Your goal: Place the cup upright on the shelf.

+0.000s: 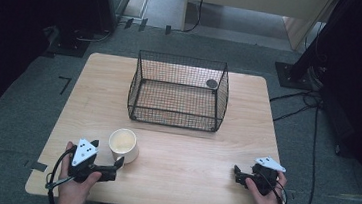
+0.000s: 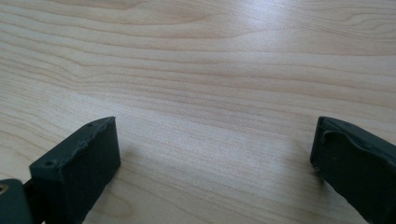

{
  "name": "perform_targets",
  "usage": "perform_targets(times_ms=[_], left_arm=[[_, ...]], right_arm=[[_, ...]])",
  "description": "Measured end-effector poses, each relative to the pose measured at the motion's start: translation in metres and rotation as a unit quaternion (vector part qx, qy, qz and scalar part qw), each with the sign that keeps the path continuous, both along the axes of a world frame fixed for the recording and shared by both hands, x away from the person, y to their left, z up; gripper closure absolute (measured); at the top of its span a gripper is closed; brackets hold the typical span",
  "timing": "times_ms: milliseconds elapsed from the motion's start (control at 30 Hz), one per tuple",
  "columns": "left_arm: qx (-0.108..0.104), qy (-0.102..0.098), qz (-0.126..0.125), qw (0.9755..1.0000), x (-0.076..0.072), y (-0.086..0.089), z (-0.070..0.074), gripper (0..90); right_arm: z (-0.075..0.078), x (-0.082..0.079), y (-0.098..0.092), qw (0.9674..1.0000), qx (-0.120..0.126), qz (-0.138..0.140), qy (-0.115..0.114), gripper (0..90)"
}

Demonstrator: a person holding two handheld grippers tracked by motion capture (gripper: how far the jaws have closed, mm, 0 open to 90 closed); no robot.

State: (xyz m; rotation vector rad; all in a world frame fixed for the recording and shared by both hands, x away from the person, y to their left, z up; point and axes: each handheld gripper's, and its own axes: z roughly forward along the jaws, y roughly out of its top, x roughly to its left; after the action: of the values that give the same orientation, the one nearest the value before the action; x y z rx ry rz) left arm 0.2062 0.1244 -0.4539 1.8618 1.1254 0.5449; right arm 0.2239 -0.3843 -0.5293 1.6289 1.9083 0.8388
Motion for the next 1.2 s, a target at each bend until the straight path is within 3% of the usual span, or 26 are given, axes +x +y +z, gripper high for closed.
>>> perform_targets(times_ms=[67, 200, 333, 467, 500, 600, 700, 967, 1000, 1200], left_arm=[[-0.006, -0.005, -0.010, 0.9999, 0.000, -0.005, -0.004, 0.0], [0.004, 0.000, -0.013, 0.9999, -0.001, -0.012, -0.010, 0.0], [0.043, 0.018, 0.003, 0.9989, 0.000, -0.020, -0.023, 0.0], [0.054, 0.015, 0.027, 0.9980, -0.001, -0.019, -0.027, 14.6], [0.053, 0.016, 0.031, 0.9980, -0.001, -0.017, -0.028, 14.6], [0.036, 0.026, 0.029, 0.9986, -0.001, -0.008, -0.033, 26.5], [0.024, 0.020, 0.025, 0.9992, -0.003, -0.002, -0.034, 37.8], [0.016, 0.017, 0.050, 0.9985, -0.002, 0.015, -0.036, 60.8], [0.004, 0.021, 0.040, 0.9990, -0.002, 0.020, -0.036, 64.1], [-0.007, 0.024, 0.019, 0.9995, -0.001, 0.021, -0.037, 77.4]], right_arm=[[0.000, 0.000, 0.000, 1.0000, -0.001, 0.002, 0.000, 1.0], [0.000, 0.000, 0.000, 1.0000, -0.001, 0.002, 0.000, 1.0], [0.000, 0.000, 0.000, 1.0000, -0.001, 0.002, 0.000, 1.0], [0.000, 0.000, 0.000, 1.0000, -0.001, 0.002, 0.000, 1.0], [0.000, 0.000, 0.000, 1.0000, -0.001, 0.002, 0.000, 1.0], [0.000, 0.000, 0.000, 1.0000, -0.001, 0.002, 0.000, 1.0], [0.000, 0.000, 0.000, 1.0000, 0.000, 0.002, 0.000, 1.0], [0.000, 0.000, 0.000, 1.0000, -0.001, 0.002, 0.000, 1.0], [0.000, 0.000, 0.000, 1.0000, -0.001, 0.002, 0.000, 1.0], [0.000, 0.000, 0.000, 1.0000, -0.001, 0.002, 0.000, 1.0]])
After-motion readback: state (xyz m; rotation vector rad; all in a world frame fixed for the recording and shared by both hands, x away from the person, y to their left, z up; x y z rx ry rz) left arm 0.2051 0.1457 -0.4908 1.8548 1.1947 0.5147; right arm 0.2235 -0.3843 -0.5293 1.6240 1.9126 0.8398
